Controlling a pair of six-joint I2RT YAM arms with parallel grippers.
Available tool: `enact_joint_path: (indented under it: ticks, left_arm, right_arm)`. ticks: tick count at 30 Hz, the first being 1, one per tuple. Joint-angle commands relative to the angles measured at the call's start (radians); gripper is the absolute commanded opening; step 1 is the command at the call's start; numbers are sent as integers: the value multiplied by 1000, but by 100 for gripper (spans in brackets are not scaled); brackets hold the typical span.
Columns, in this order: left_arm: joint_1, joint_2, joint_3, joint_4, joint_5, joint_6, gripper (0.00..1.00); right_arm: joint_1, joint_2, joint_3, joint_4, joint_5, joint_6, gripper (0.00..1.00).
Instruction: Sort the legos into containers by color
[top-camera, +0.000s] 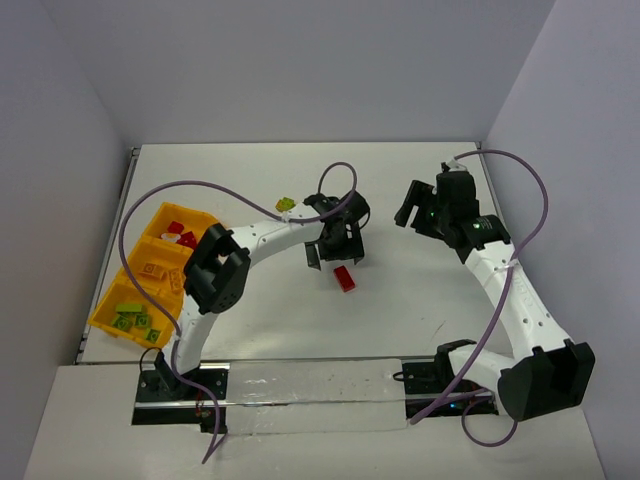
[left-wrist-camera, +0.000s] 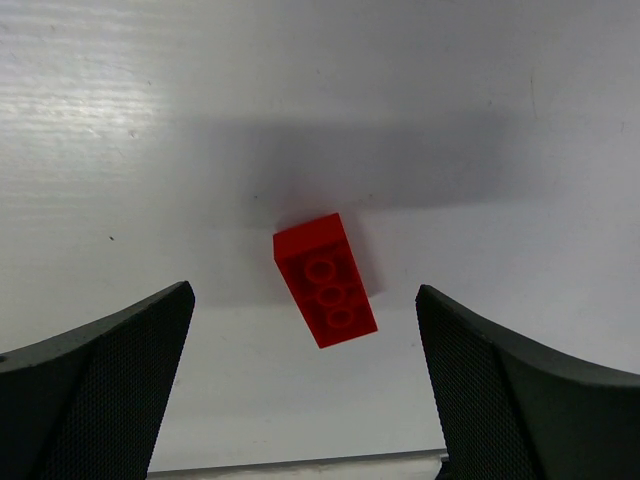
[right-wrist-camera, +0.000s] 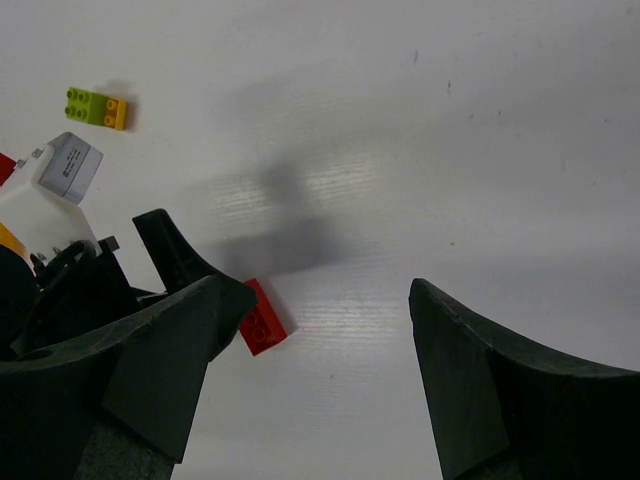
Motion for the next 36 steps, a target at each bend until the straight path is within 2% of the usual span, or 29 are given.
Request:
enact_joint_path:
  ticks: [1, 10, 12, 13, 15, 17, 24, 28, 30, 32, 36]
  left_arm:
    - [-24, 27, 64, -31, -13, -61, 99]
    - [-40, 100, 57, -56, 44, -140, 99]
    - [-43, 108, 61, -55, 49, -139, 94]
    - [-47, 109, 66, -58, 47, -138, 82]
    - [-55, 110, 76, -65, 41, -133, 47]
    - [-56, 94, 66, -62, 34, -136, 2]
    - [-28, -58, 10, -124, -88, -147, 0]
    - [142, -312, -155, -156, -173, -114, 0]
    - [222, -392, -236, -172, -241, -88, 0]
    - [371, -502, -296, -172, -266, -44, 0]
    - [540, -593, -367, -113, -292, 78, 0]
  right_arm:
    - [-7, -52, -29, 13, -19, -16, 83]
    - [-8, -150, -80, -6, -19, -31, 83]
    - [-9, -168, -91, -6, -15, -31, 83]
    - [-9, -175, -94, -7, -15, -30, 83]
    - [-9, -186, -102, -7, -16, -26, 83]
    - [-9, -192, -106, -2, -19, -22, 83]
    - [-9, -190, -96, 10, -22, -17, 82]
    - [-9, -174, -93, 26, -51, -19, 82]
    - [-9, -165, -97, 38, -59, -17, 82]
    - [-7, -149, -99, 52, -77, -14, 82]
    - [-7, -128, -103, 75, -98, -8, 82]
